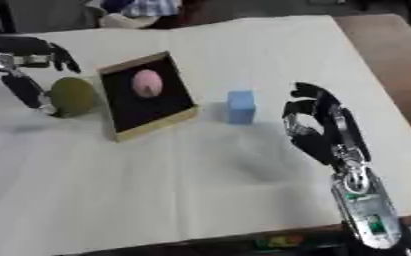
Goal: Pick up objects on the table and place them in the box.
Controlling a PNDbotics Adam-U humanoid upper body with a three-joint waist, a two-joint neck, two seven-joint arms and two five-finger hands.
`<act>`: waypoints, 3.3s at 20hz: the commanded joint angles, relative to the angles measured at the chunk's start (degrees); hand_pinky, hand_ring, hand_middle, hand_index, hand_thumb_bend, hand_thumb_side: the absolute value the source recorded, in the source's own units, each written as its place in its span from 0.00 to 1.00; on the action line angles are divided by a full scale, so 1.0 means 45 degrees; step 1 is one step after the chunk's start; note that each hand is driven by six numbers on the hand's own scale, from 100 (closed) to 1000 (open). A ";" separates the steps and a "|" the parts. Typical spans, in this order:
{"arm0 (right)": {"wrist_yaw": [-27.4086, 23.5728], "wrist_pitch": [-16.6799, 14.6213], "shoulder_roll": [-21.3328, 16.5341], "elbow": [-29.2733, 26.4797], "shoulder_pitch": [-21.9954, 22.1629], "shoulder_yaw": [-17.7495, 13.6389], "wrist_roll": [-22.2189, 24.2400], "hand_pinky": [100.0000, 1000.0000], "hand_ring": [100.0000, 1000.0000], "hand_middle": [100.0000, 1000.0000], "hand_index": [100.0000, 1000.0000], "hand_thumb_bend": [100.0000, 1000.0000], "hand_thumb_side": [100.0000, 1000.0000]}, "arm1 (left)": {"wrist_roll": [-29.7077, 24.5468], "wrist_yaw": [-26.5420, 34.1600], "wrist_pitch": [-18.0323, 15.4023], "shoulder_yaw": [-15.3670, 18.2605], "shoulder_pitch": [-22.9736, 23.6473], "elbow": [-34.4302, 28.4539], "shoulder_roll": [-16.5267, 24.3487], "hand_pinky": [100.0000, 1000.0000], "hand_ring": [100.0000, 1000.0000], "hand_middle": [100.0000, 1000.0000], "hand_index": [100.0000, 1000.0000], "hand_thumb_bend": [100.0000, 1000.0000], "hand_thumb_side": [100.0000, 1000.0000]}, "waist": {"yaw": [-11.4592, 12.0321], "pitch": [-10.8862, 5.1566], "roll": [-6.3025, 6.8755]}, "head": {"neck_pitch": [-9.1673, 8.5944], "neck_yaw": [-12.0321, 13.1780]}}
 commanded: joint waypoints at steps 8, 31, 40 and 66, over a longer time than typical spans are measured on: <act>-0.0065 -0.0034 -0.0180 -0.0086 -0.0068 -0.0030 0.0014 0.75 0.66 0.68 0.81 0.00 0.21 | 0.1923 -0.2434 0.0691 0.0562 -0.0373 0.0956 -0.0450 0.65 0.58 0.59 0.72 0.55 0.06 | -0.0077 -0.0419 0.0084 | -0.0031 -0.0035; -0.0069 -0.0015 -0.0089 0.0007 -0.0133 0.0050 0.0041 0.75 0.65 0.68 0.80 0.00 0.22 | 0.4645 -0.1585 0.0135 0.0180 -0.1099 -0.0834 -0.1222 0.52 0.37 0.36 0.47 0.31 0.00 | -0.0253 -0.0527 -0.0064 | -0.0031 -0.0016; -0.0057 -0.0012 -0.0088 0.0017 -0.0134 0.0034 0.0045 0.75 0.65 0.68 0.80 0.00 0.22 | 0.3412 -0.0413 -0.0334 -0.0814 -0.0862 -0.0943 -0.1732 0.61 0.51 0.53 0.65 0.37 0.16 | -0.0437 -0.0502 -0.0013 | -0.0031 -0.0024; 0.2127 -0.0143 -0.2828 0.2852 -0.4191 0.1544 0.1822 0.80 0.80 0.83 0.91 0.00 0.38 | 0.4492 0.2804 0.2000 0.3024 0.4026 -0.7087 -0.0754 0.68 0.53 0.58 0.77 0.30 0.63 | 0.0355 -0.0451 -0.0262 | -0.0031 -0.0853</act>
